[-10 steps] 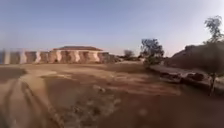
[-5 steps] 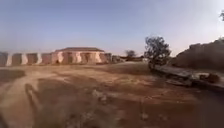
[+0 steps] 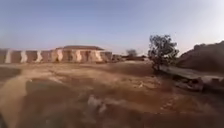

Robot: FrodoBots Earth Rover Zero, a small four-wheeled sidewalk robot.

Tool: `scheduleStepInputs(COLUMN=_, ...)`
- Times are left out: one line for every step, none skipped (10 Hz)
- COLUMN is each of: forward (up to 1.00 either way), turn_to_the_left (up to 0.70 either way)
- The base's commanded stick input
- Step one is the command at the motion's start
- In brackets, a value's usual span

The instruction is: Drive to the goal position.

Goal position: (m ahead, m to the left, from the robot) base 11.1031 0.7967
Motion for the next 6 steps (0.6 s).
scheduleStepInputs(forward=0.67, turn_to_the_left=-0.34)
scheduleStepInputs(forward=0.67, turn_to_the_left=-0.34)
scheduleStepInputs(forward=0.67, turn_to_the_left=-0.18)
scheduleStepInputs(forward=0.67, turn_to_the_left=0.00)
scheduleStepInputs(forward=0.67, turn_to_the_left=0.00)
scheduleStepInputs(forward=0.67, turn_to_the_left=0.00)
